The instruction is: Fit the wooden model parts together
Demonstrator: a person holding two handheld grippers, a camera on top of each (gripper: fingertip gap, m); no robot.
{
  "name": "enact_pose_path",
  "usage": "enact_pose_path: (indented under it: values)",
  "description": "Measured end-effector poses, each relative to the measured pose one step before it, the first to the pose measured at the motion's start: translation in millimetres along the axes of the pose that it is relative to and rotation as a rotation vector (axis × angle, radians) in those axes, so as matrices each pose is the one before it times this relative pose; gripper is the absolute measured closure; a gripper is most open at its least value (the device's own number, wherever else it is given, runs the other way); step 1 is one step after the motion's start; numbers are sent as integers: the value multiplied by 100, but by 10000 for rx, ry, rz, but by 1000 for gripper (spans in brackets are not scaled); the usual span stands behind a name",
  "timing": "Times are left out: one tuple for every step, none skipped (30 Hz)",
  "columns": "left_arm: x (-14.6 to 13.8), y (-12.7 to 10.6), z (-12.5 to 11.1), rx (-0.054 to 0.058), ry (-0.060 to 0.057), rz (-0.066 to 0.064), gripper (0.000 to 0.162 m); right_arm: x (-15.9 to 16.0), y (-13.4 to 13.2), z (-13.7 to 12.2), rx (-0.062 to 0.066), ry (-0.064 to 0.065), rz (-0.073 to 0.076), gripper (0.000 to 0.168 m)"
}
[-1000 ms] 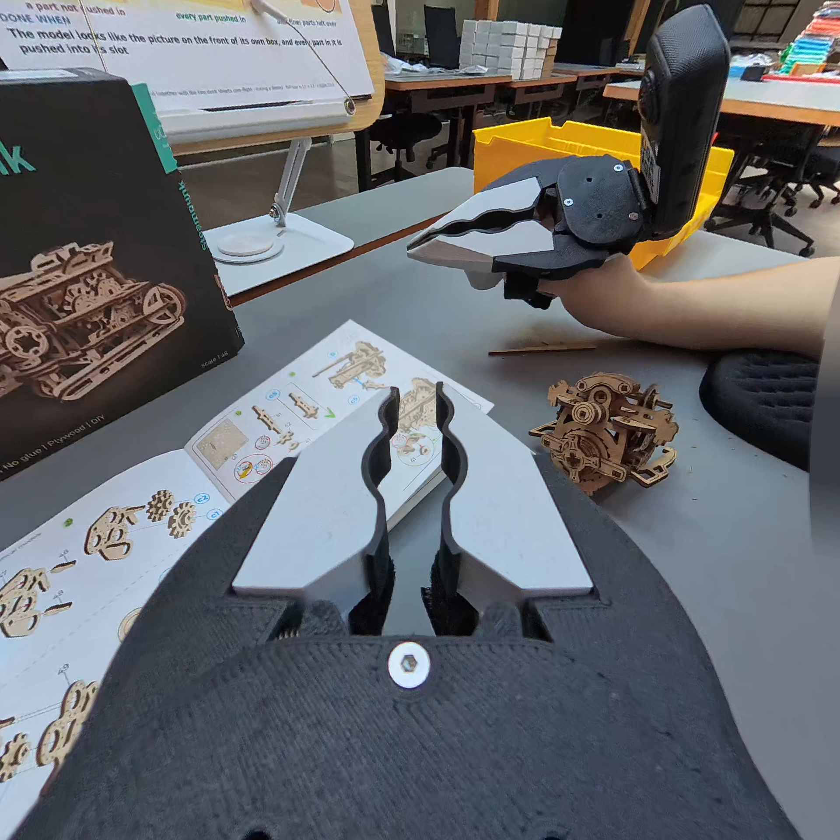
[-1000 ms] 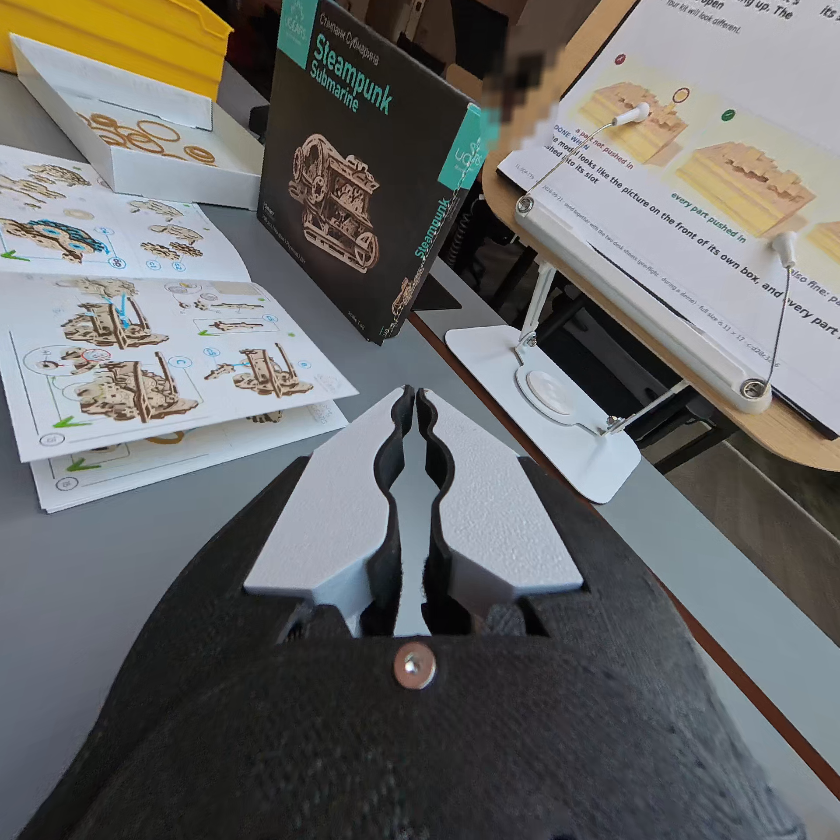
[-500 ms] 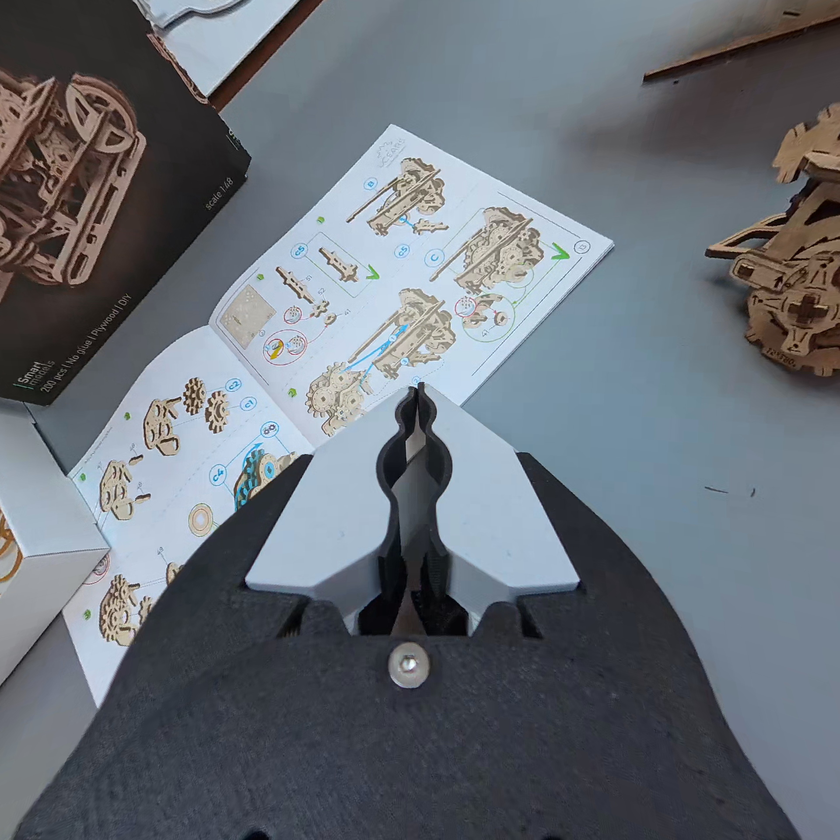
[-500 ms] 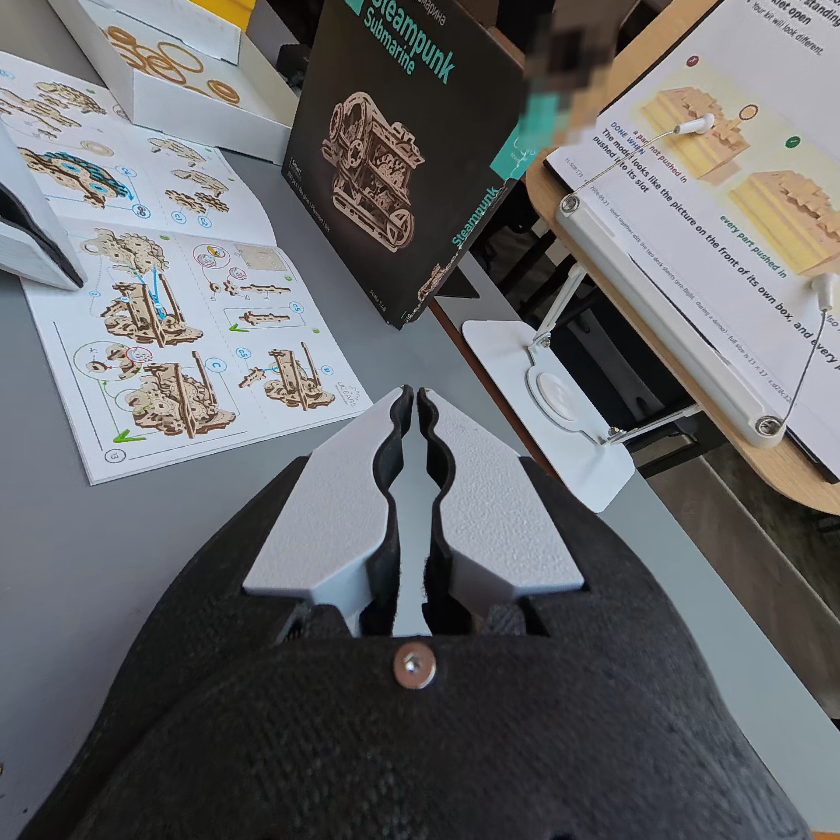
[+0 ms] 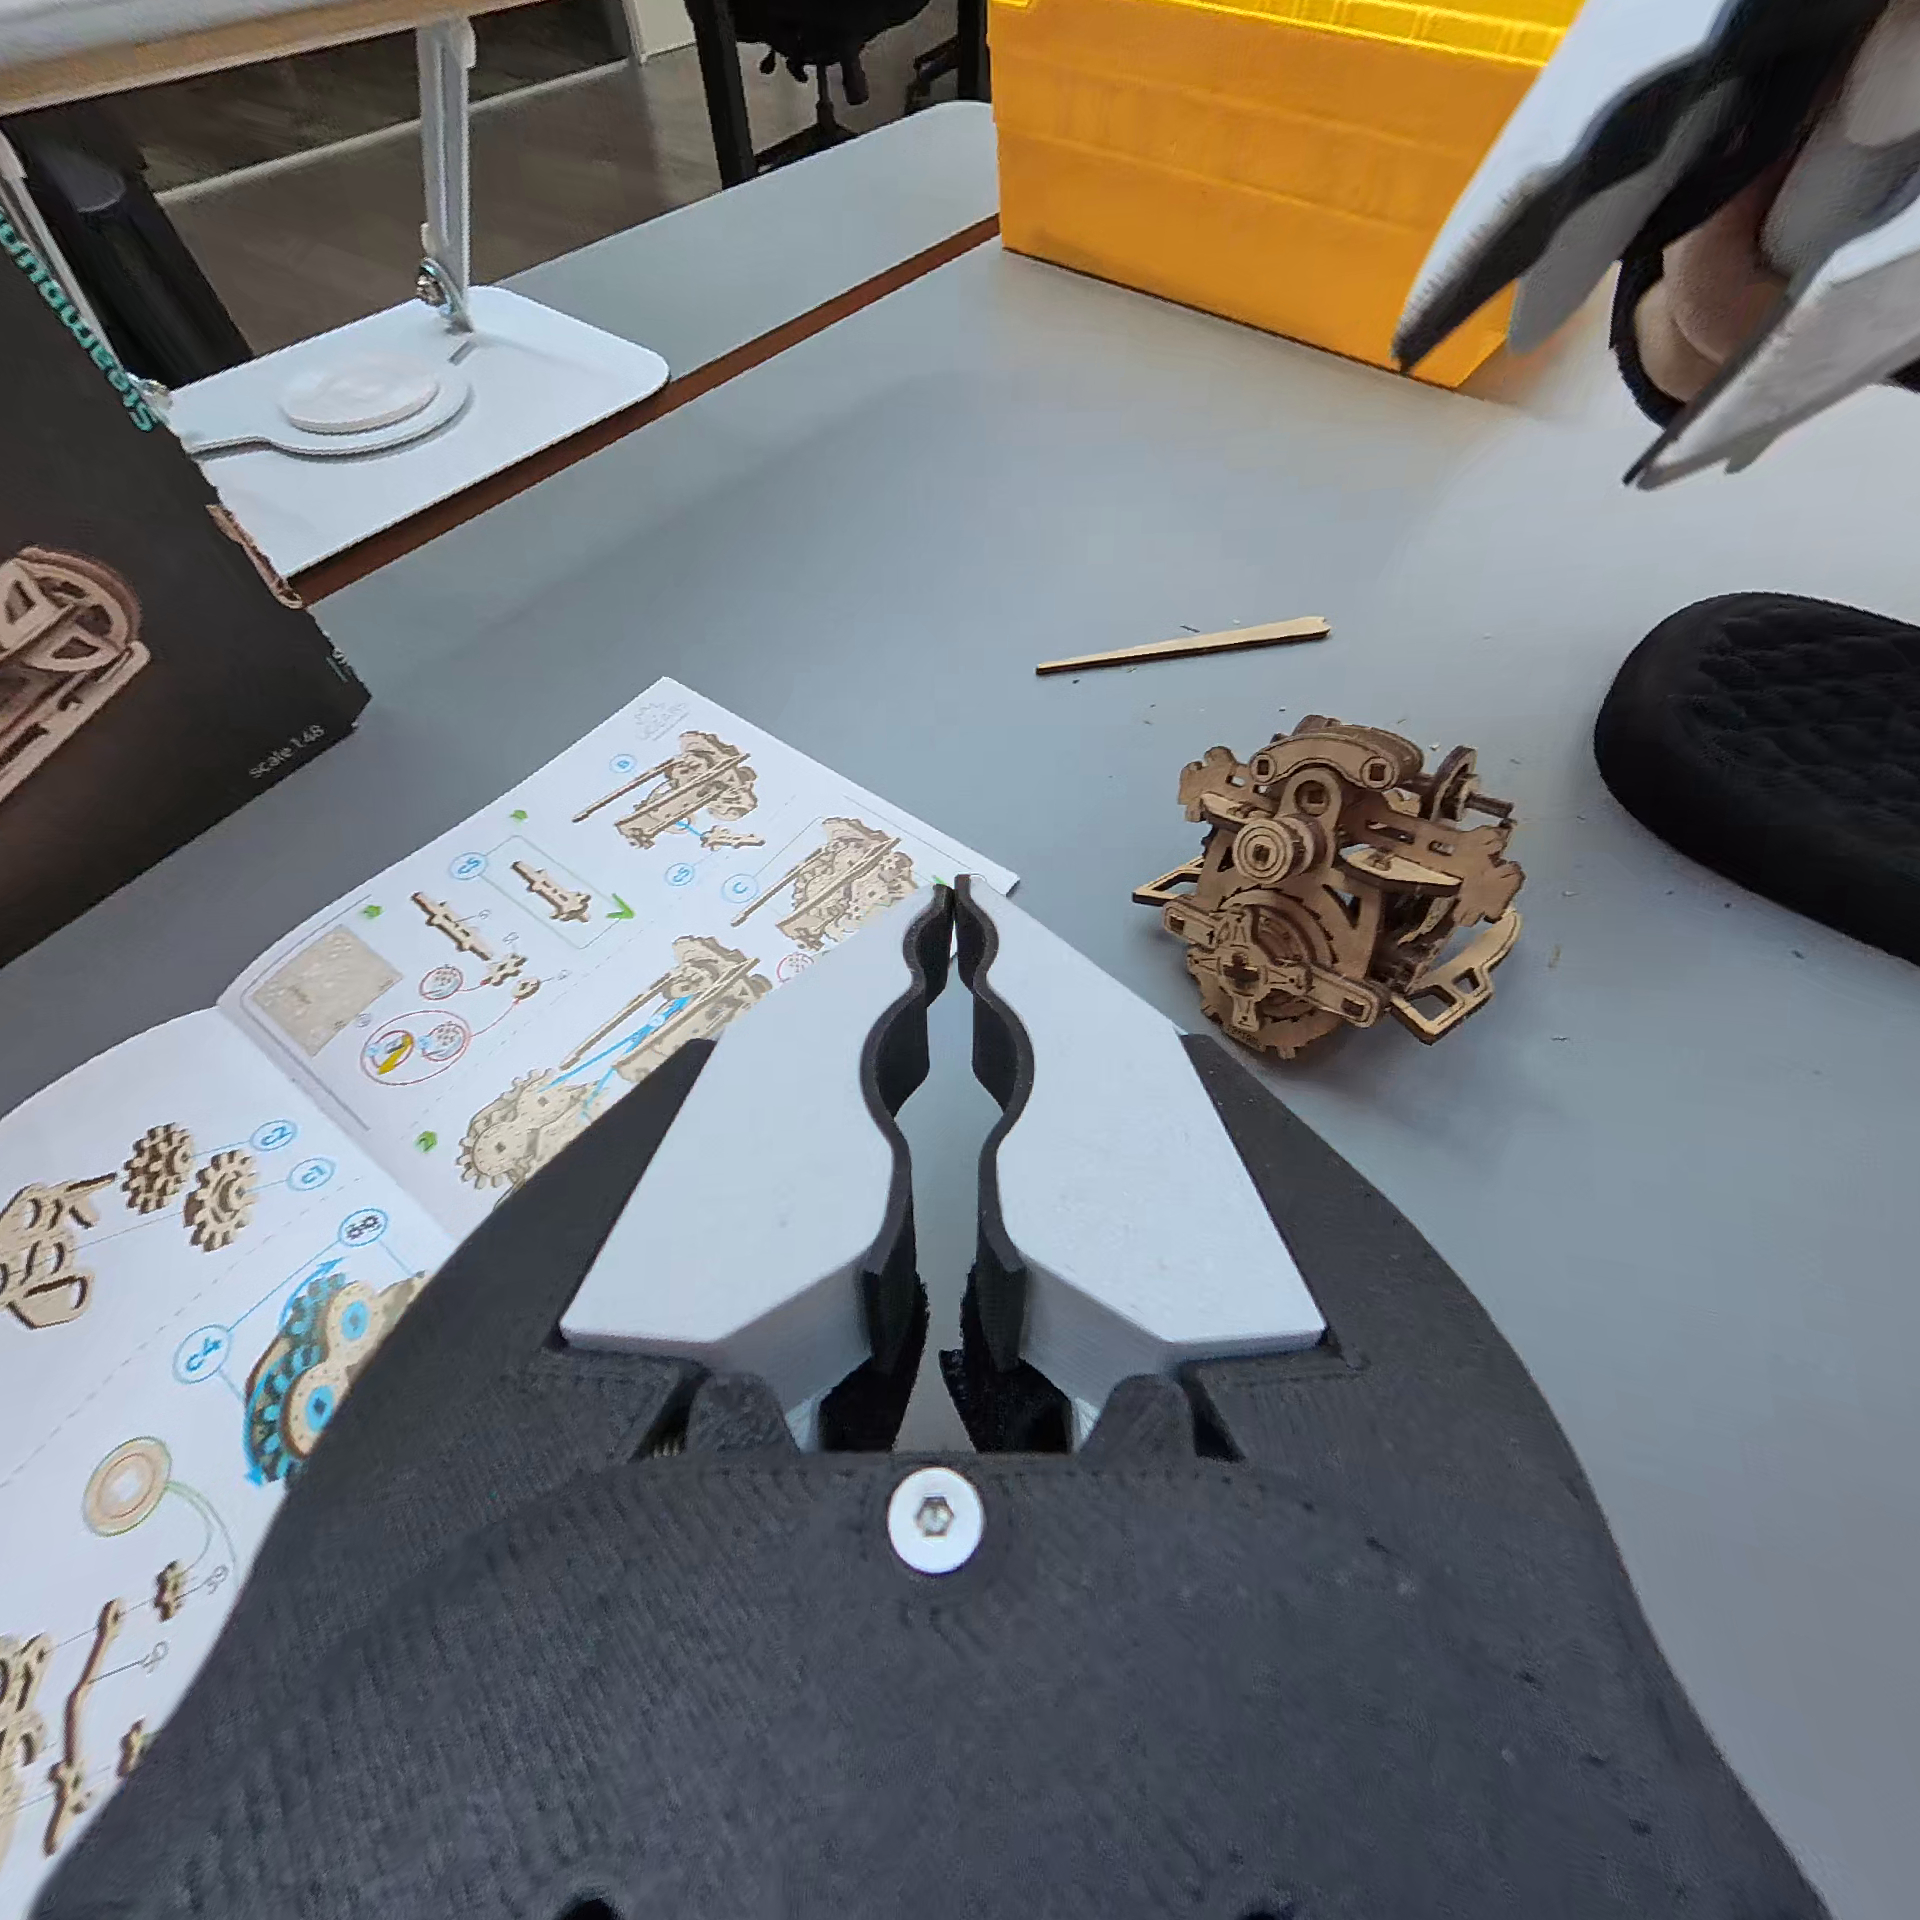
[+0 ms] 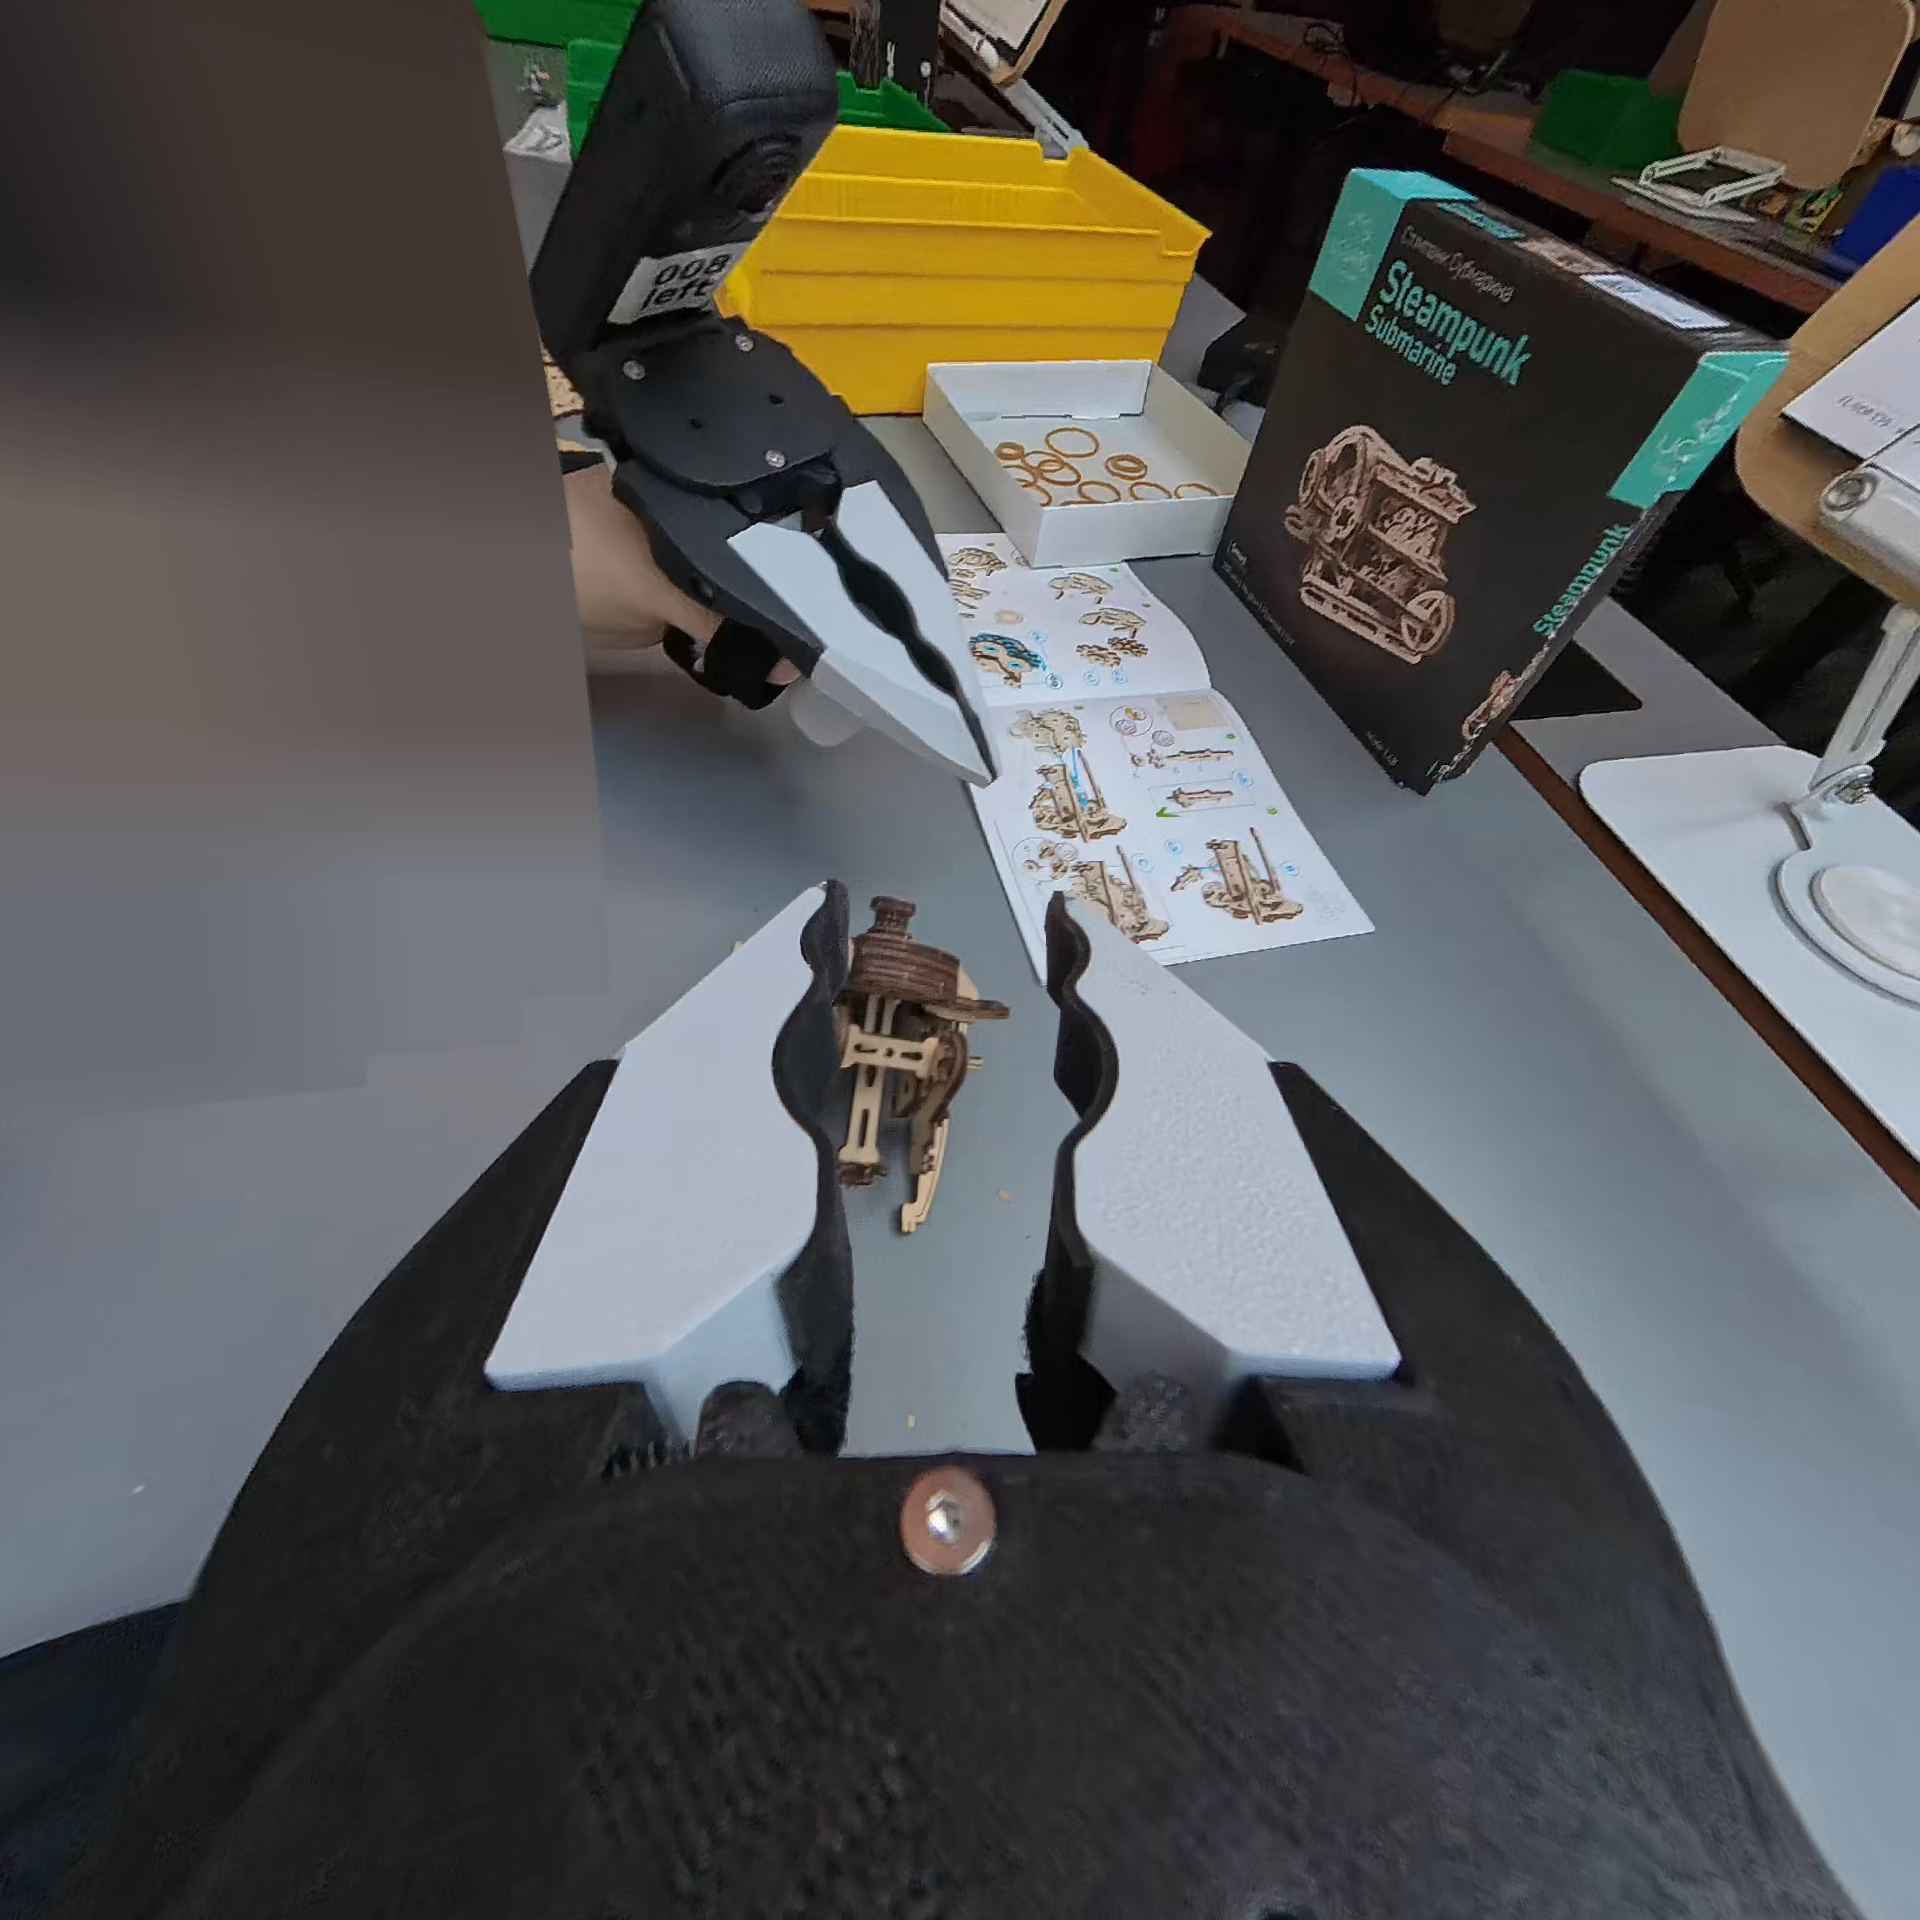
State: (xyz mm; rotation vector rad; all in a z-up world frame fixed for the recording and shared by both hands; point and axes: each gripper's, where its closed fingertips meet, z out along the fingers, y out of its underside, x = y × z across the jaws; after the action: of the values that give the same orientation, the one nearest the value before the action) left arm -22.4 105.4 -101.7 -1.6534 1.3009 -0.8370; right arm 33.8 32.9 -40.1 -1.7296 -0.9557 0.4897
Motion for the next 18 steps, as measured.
enact_pose_path:
  values:
    - [357, -16, 116, -14, 132, 17, 162, -1203, 599, -264, -84, -151, 54, 138]
    - [258, 60, 108, -39, 62, 86, 162, -1096, 765, 49, -120, -204, 232, 142]
    - [196, 47, 105, -28, 20, 116, 162, -790, 935, 295, -201, -150, 291, 142]
    - [159, 20, 91, -9, 7, 107, 162, -412, 910, 428, -182, -36, 153, 143]
    - [151, -13, 92, 10, 17, 61, 162, 40, 680, 429, -110, 155, -45, 145]
    - [141, -25, 91, 33, 35, 1, 162, 332, 285, 353, 71, 256, -166, 149]
    - [139, -13, 81, 27, 56, -44, 162, 258, 74, 245, 60, 144, -71, 153]
    - [127, 50, 95, -15, 70, -60, 162, -102, 104, 170, -100, -133, 46, 153]
    - [102, 85, 90, -47, 58, -45, 162, -135, 135, 105, -103, -164, 73, 153]
    - [71, 60, 53, -28, 28, -16, 162, 85, 137, 93, 27, -11, 82, 156]
    - [19, 30, 48, 2, 2, -2, 162, 158, 195, 93, 57, 32, 110, 157]
    - [7, 38, 45, -4, -1, -5, 162, 130, 191, 58, 32, 20, 133, 157]
    - [39, 43, 49, -20, 20, -17, 162, 67, 156, 17, -14, -15, 86, 157]
    - [63, 14, 47, -13, 41, -22, 162, -16, 50, 1, 16, -44, -24, 157]
    - [65, -10, 20, 10, 36, -19, 162, -6, -26, -29, 56, -14, -108, 157]
    - [33, -23, 11, 17, 11, -12, 162, 150, -55, -49, 85, 110, -184, 157]
    - [6, -3, -7, 7, -6, 5, 162, 196, -23, -47, 68, 144, -211, 156]
    - [-8, -10, -29, 2, -13, 23, 162, 79, -30, -54, 67, 70, -172, 156]
